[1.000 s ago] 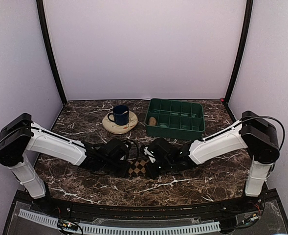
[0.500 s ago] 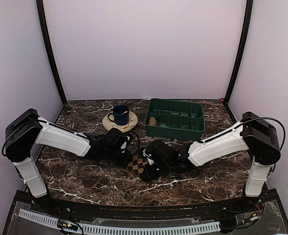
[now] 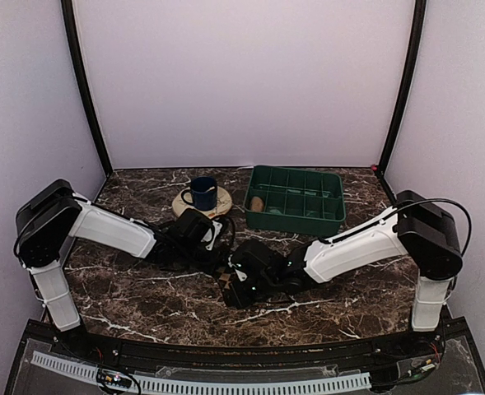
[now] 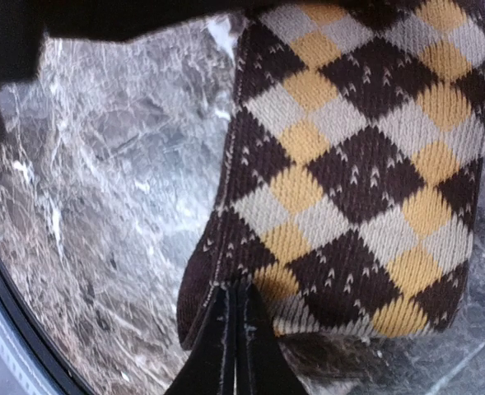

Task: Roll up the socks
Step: Rotate the sock at the center of the board.

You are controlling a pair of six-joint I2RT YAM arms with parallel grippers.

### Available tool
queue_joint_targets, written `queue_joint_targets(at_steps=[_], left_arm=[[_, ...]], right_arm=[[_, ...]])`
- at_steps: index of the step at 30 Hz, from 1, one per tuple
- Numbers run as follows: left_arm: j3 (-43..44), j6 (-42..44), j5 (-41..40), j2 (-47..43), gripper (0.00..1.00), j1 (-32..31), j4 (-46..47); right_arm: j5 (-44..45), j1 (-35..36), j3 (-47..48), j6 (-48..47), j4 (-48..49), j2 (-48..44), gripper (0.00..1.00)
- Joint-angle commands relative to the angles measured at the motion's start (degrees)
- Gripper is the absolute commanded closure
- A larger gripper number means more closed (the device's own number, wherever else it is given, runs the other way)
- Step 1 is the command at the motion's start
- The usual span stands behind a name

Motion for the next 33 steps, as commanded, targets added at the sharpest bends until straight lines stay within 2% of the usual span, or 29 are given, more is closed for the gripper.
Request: queue_joint_targets(at_steps=[1, 13, 20, 26, 33], left_arm=[[0.6, 3.2, 3.7, 1.2, 1.0, 0.7, 3.1], [1.9, 5.1, 11.2, 2.7, 1.0, 2.1, 7.0], [-0.3, 5.8, 16.2, 1.0, 1.0, 3.7, 10.1], [-1.6, 7.2, 20.8, -0.6, 1.0, 5.1, 11.3], [-3.3, 8.4, 23.9, -3.7, 1.0, 6.0, 12.6]], right_arm=[[-1.8, 1.3, 2.1, -1.5, 4.0, 1.6, 1.0], [-3.1, 1.8, 5.9, -4.6, 8.6, 4.8, 1.0], [1.7, 1.9, 3.8, -8.7, 10.1, -0.7, 1.0], [4.1, 1.9, 3.7, -12.1, 9.8, -4.8, 0.85], [6.2, 1.9, 3.8, -11.7, 6.8, -4.9, 0.78]])
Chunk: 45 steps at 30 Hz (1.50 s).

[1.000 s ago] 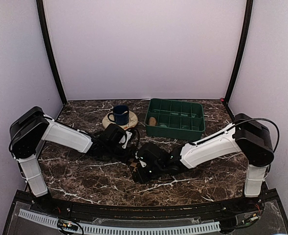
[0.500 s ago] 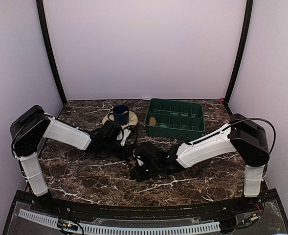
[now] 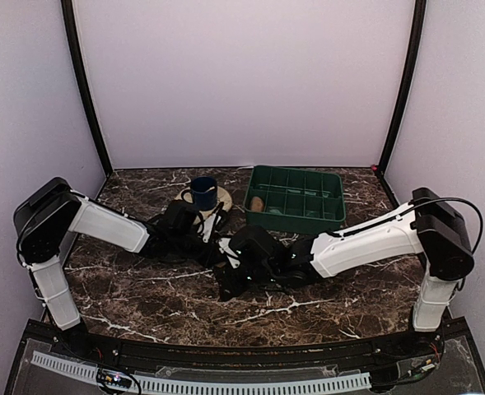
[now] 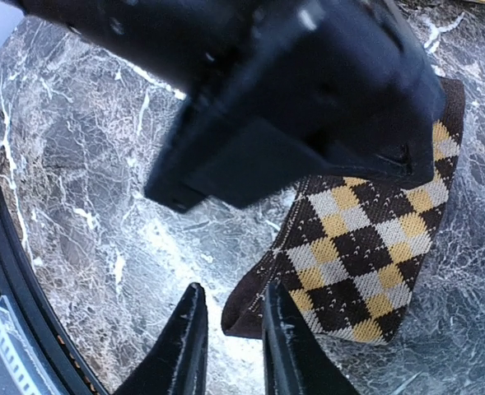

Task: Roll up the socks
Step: Rotate the sock at the center of the board, then pick up the sock from the center of the board.

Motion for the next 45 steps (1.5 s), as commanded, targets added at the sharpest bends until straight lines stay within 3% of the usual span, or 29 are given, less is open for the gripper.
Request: queue_joint_targets(at_steps=[1, 6, 12, 21, 34, 45], left_arm=[[-1.9, 1.6, 2.5, -5.2, 0.98, 0.7, 1.8], [-2.9, 1.4, -1.0, -9.9, 0.89, 1.4, -0.1], [-6.2, -0.4, -4.1, -15.5, 0.8, 2.2, -1.4], [-14.0, -3.1, -7.5, -27.0, 0.73, 2.2, -2.6], [-25.0, -13.7, -9.2, -40.4, 0.67, 1.3, -3.4], [-29.0, -15.8, -10.7, -44.1, 0.66, 0.0, -3.4]], right_arm=[[1.6, 1.0, 1.2, -2.0, 2.1, -1.4, 0.77], [3.1, 0.9, -1.0, -3.9, 1.3, -4.0, 0.73], [5.6, 0.3, -3.9, -8.8, -0.5, -7.6, 0.6], [5.5, -1.9, -6.3, -14.8, -2.7, -11.6, 0.55], [10.1, -0.4, -8.6, -36.1, -7.4, -7.6, 0.46], [19.2, 3.0, -7.1, -46.8, -4.8, 0.2, 0.44]])
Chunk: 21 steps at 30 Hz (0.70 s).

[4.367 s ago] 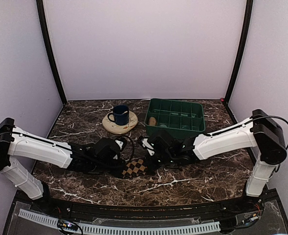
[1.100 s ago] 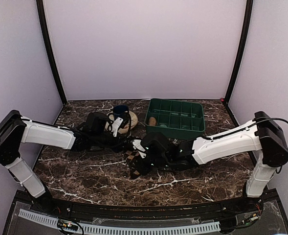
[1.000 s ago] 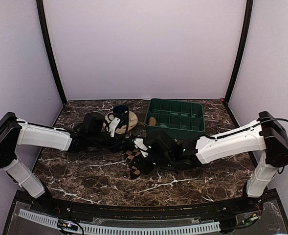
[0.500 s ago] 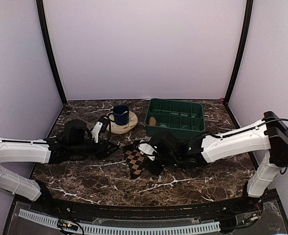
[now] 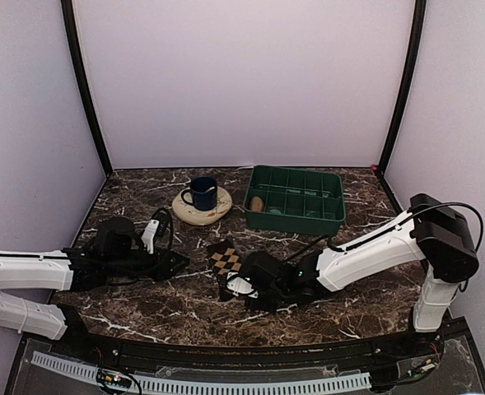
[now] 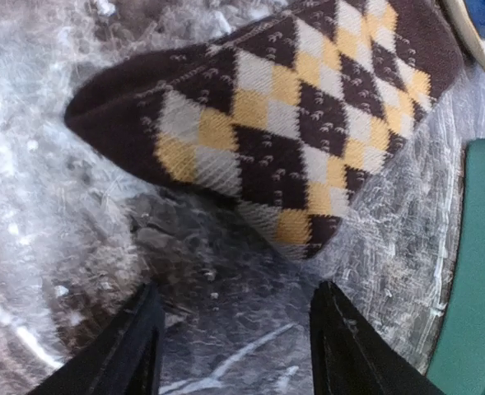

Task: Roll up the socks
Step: Pick up the sock from the center of the board.

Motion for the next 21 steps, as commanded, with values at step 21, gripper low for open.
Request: queue_joint_targets(at_steps=[21], left_arm=[[-3.2, -0.4, -2.4, -4.9, 0.65, -0.6, 0.5]], right_arm=[[7.8, 1.7, 3.6, -17.8, 3.1, 9.8, 0.5]])
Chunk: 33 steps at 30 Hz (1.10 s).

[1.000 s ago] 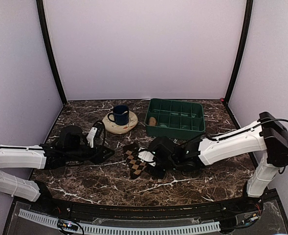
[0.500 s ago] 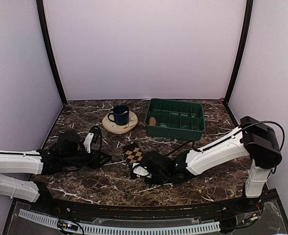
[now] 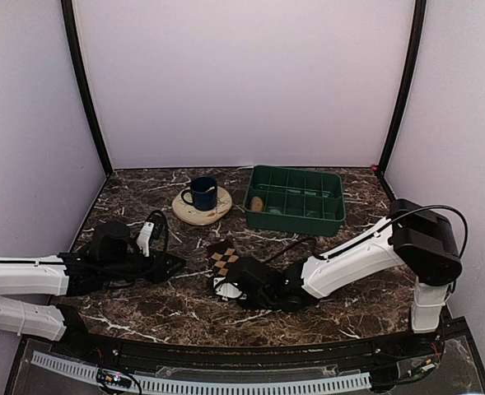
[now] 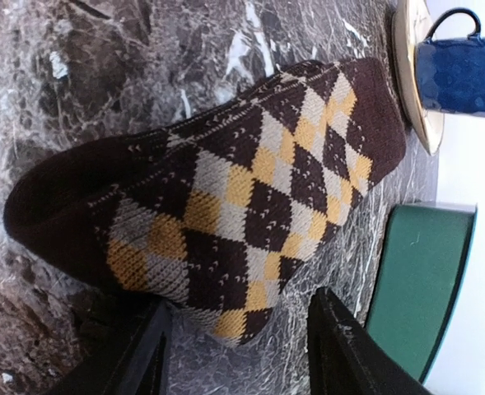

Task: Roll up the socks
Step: Pick up the sock from the center of the board.

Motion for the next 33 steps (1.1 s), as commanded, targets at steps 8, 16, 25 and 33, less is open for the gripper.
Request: queue_joint_targets(at_steps=[8, 16, 25, 33], left_arm=[[-1.0, 0.7, -0.7, -2.0, 0.65, -0.3, 0.3], [-1.8, 1.1, -0.1, -2.6, 0.65, -0.3, 0.3], [-3.4, 2.2, 4.9, -2.3, 0.61, -0.9, 2.9], [-3.7, 4.6, 6.4, 0.8, 0.56, -5.7, 6.2]], right_arm=[[-9.4, -2.5, 5.0, 2.0, -14.4, 4.5, 0.89], [-18.4, -4.2, 10.6, 7.1, -19.6, 2.1, 0.97], [-31.3, -8.0, 23.4, 12.7, -32.4, 4.6, 0.96], [-40.1, -10.9, 33.9, 13.7, -42.1, 10.8, 0.95]])
